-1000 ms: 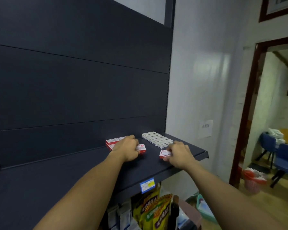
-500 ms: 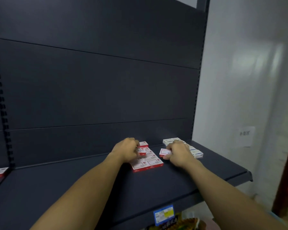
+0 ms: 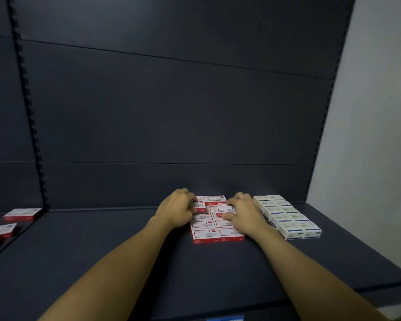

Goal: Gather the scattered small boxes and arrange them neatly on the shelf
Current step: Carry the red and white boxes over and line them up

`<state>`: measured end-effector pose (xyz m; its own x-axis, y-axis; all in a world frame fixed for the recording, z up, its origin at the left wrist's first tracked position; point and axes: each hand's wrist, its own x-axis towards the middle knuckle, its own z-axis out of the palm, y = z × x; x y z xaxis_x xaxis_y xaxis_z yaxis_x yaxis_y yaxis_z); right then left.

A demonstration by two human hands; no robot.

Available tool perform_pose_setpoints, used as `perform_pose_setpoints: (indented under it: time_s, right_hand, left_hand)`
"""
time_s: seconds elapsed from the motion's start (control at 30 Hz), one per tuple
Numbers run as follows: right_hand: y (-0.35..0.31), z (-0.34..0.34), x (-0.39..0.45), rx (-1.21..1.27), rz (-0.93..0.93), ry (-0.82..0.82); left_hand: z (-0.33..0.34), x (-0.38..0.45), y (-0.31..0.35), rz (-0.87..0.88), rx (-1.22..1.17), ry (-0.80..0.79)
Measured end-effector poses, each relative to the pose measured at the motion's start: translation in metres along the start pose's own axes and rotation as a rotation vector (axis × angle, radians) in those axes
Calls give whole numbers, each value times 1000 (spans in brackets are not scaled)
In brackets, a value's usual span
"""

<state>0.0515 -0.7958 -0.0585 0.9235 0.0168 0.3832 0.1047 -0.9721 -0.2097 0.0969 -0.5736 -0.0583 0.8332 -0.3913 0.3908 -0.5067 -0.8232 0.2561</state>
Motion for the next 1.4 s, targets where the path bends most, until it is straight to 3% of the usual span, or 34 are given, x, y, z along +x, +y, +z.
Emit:
perform_pose_setpoints:
  time_s: [0.53, 0.8, 1.07, 1.4]
  right_hand:
    - [16, 44, 33, 395, -83, 68]
    - [22, 50, 39, 397, -133, 76]
    - [18, 48, 39, 407, -128, 67]
    - [21, 55, 41, 381, -170, 61]
  left_hand:
    - [34, 8, 4, -7, 16, 126]
    - [43, 12, -5, 3, 36, 150]
    - [47, 13, -6, -116, -114, 150]
    - [52, 17, -12, -131, -162, 143]
